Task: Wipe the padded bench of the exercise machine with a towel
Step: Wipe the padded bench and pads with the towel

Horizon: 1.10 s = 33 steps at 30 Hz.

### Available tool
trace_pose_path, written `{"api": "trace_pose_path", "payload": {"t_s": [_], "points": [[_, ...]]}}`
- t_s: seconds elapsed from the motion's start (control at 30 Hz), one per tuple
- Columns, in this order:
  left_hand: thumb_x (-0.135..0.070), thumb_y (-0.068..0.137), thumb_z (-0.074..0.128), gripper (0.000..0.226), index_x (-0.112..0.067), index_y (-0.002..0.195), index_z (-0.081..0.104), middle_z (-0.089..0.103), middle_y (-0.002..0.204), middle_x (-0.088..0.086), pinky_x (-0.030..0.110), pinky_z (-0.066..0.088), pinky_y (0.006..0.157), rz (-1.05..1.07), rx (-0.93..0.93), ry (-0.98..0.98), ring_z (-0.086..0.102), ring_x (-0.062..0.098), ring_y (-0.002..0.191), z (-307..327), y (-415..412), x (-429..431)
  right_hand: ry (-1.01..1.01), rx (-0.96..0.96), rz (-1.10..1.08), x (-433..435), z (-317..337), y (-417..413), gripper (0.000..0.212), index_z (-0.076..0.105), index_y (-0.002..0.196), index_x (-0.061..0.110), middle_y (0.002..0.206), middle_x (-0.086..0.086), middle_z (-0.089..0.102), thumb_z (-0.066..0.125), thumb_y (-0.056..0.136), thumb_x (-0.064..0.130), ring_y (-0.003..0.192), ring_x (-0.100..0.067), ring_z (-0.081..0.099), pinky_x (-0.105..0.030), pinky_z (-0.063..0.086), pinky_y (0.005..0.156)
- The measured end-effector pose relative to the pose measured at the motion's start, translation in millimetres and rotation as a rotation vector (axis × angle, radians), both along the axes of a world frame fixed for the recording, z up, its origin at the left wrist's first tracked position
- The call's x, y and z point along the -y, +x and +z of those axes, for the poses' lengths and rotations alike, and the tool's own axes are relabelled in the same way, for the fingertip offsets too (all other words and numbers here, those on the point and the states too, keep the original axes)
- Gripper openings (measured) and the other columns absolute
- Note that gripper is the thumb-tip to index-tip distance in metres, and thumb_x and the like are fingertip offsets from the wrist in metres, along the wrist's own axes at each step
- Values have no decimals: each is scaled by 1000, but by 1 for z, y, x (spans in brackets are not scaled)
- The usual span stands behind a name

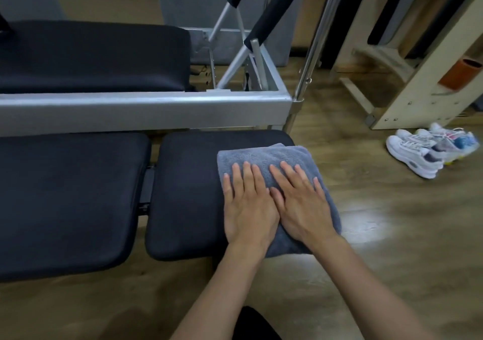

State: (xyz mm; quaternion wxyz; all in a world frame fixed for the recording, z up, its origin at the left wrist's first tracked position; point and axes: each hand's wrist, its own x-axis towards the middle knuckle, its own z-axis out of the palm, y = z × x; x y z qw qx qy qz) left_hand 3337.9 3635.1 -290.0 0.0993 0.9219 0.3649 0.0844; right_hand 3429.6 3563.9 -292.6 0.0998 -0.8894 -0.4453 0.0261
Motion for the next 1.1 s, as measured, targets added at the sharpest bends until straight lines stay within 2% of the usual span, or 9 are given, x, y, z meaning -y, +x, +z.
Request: {"api": "trace_pose_path", "payload": {"t_s": [0.1, 0.2, 0.27, 0.37, 0.5, 0.7, 0.9, 1.1], "points": [[-34, 102, 13, 61, -2, 154, 5, 4, 163, 17, 50, -3, 120, -36, -4, -25, -5, 32, 150, -2, 39, 0, 66, -95, -7, 0, -2, 38, 55, 27, 151, 26, 160, -4, 21, 26, 98, 42, 148, -19, 12, -44, 17, 118], [-33, 103, 14, 60, -3, 154, 5, 3, 163, 16, 49, -7, 120, -62, 11, -53, -6, 30, 150, -5, 64, -21, 71, -129, 18, -22, -5, 66, 51, 25, 152, 17, 160, -9, 21, 29, 103, 32, 148, -21, 10, -37, 8, 120], [-31, 103, 17, 59, -3, 154, 6, 4, 163, 15, 47, -8, 120, -85, 26, -59, -6, 28, 151, -6, 74, -44, 50, -103, -2, -45, -5, 76, 51, 25, 152, 15, 160, -11, 20, 27, 103, 32, 148, -24, 11, -37, 7, 120], [-29, 104, 20, 58, -5, 155, 9, 6, 164, 11, 45, -9, 120, -94, 10, -67, -5, 24, 151, -4, 80, -85, 11, -57, -77, -83, -3, 79, 53, 24, 152, 22, 160, -8, 18, 24, 102, 40, 147, -27, 11, -42, 10, 119], [-30, 103, 20, 56, -7, 155, 11, 9, 164, 7, 44, -9, 120, -34, -16, -76, -2, 21, 151, -5, 59, -143, -57, 42, -33, -144, -1, 57, 54, 23, 151, 26, 160, -4, 21, 19, 101, 44, 147, -26, 13, -50, 8, 118], [-33, 104, 17, 56, -10, 155, 12, 11, 164, 5, 43, -4, 121, 93, -21, -82, 1, 19, 151, -6, -18, -205, -29, 22, 92, -213, -6, -14, 56, 21, 152, 25, 159, -5, 23, 15, 101, 46, 146, -28, 14, -51, 3, 118], [-30, 104, 17, 56, -10, 156, 8, 8, 164, 4, 41, 0, 122, 158, 22, -128, 2, 20, 151, -10, -65, -195, 5, 14, 172, -209, -9, -54, 58, 10, 154, 27, 163, -4, 10, 15, 100, 48, 148, -24, 4, -49, -3, 118], [-29, 104, 22, 56, -11, 156, 9, 9, 164, 5, 41, 4, 122, 149, 48, -47, 2, 21, 151, -14, -91, -132, 41, 23, 203, -144, -10, -78, 58, 8, 154, 27, 163, -4, 9, 17, 99, 46, 149, -23, 4, -48, 0, 119]]}}
